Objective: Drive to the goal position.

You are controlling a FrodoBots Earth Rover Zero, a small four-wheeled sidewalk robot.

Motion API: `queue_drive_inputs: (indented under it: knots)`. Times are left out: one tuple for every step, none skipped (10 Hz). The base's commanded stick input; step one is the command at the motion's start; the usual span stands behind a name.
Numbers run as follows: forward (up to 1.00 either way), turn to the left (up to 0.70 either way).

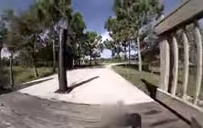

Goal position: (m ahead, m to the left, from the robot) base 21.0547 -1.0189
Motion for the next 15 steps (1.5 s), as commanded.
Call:
queue_drive_inputs:
  knots:
    - [0.85, 0.00]
    - [0.85, 0.00]
    - [0.85, 0.00]
    - [0.85, 0.00]
    - [0.85, 0.00]
    - [0.85, 0.00]
    - [0.85, 0.00]
    - [0.85, 0.00]
    - [0.85, 0.00]
    - [0.85, 0.00]
    - [0.85, 0.00]
    - [0.85, 0.00]
    - [0.85, 0.08]
    - [0.85, 0.17]
    - [0.85, 0.34]
